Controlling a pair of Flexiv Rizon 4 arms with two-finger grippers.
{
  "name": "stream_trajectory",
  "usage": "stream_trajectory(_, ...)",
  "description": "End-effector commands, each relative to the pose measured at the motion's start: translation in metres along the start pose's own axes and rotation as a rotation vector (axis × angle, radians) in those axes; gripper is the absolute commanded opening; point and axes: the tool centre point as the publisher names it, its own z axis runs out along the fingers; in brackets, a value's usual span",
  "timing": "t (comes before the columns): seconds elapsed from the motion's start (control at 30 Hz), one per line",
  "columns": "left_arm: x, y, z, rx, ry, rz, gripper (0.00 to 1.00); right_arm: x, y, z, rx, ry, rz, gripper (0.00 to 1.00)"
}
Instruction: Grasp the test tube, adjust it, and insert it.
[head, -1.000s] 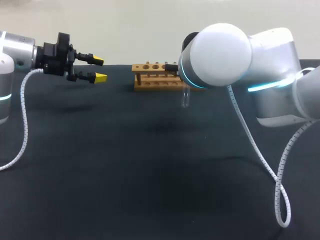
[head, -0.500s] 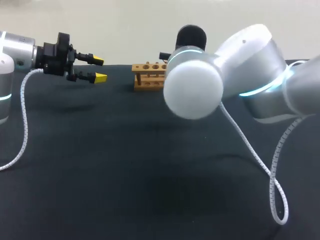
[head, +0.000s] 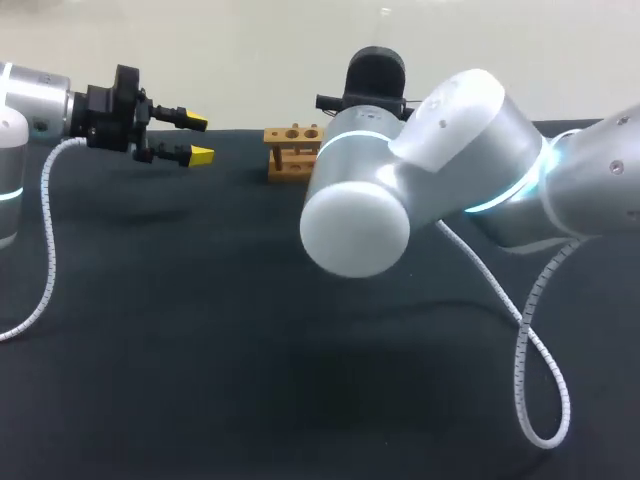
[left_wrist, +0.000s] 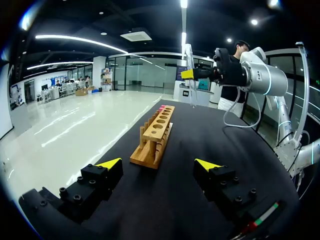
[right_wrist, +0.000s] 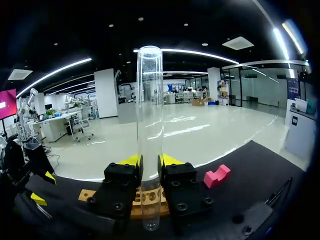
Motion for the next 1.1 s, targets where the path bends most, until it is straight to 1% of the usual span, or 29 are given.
stream_trajectory(0.03, 0.001, -0.002, 0.000, -0.006, -0.003, 0.003, 1.00, 0.005, 0.004, 0.014, -0.017, -0.080, -0.009, 0.00)
stream_trajectory(0.23, 0.001, -0.002, 0.000, -0.006, -0.003, 0.003, 1.00, 0.002, 0.005, 0.028, -0.041, -0.149, -0.017, 0.00)
stream_trajectory(0.43, 0.001, -0.002, 0.000, -0.006, -0.003, 0.003, 1.00, -0.003, 0.002, 0.038, -0.043, -0.193, -0.010, 0.00)
stream_trajectory(0.7, 0.001, -0.002, 0.000, -0.006, -0.003, 0.003, 1.00, -0.001, 0.003, 0.046, -0.063, -0.207, -0.003, 0.00)
stream_trajectory(1.1, 0.001, -0.002, 0.000, -0.006, -0.003, 0.003, 1.00, 0.002, -0.002, 0.055, -0.067, -0.207, -0.011, 0.00)
